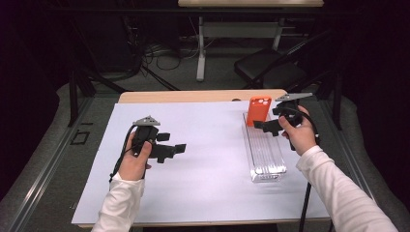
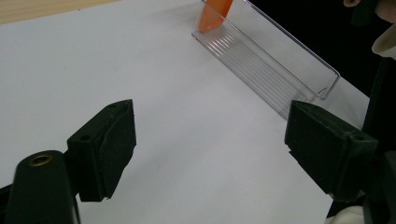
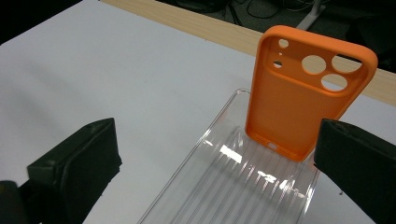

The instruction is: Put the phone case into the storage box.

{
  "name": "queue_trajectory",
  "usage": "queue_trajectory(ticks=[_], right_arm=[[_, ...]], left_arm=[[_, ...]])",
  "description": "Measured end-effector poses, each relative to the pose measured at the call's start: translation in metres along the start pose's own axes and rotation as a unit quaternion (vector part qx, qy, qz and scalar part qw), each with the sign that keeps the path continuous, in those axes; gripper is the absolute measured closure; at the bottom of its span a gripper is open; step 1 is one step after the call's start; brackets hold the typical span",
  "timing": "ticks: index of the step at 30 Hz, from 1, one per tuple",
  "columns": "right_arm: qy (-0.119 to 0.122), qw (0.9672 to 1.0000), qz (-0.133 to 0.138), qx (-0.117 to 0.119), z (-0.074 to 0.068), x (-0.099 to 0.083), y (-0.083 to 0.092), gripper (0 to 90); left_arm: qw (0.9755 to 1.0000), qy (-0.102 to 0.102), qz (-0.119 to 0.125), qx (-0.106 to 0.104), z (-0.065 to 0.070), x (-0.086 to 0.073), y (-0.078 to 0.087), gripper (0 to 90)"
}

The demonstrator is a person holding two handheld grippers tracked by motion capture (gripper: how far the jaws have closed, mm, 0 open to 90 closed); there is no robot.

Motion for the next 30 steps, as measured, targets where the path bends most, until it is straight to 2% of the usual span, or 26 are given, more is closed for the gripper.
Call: queue_trajectory(ticks=[11,18,23,28,30], right_arm=[[0.010,0.9996,0.005,0.025,-0.022,-0.003,0.001,0.0],[0.020,0.9984,0.016,0.051,-0.047,-0.002,0.002,0.2],[0.038,0.9969,0.019,0.067,-0.069,-0.002,0.003,0.2],[0.048,0.9956,0.019,0.078,-0.088,-0.005,0.002,0.6],[0.045,0.9956,0.023,0.078,-0.093,-0.006,0.002,1.5]], left_arm=[[1.0000,-0.004,-0.006,0.003,0.000,-0.002,0.000,17.2],[0.9999,-0.008,-0.008,0.002,0.002,-0.002,0.001,17.2],[0.9999,-0.010,-0.008,0.004,0.003,-0.004,0.001,17.2],[0.9998,-0.017,-0.009,0.003,0.007,-0.005,0.002,17.1],[0.9997,-0.022,-0.012,0.000,0.011,-0.006,0.003,17.1]])
Point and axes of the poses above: each handheld gripper's, and its own axes: y roughly backward along the jaws, x roughly out of its top, z roughly to its right, the point moved 8 cm from there along -y, roughly forward along the jaws, and after that the axes turned 6 degrees about y, right-handed, at the moved point
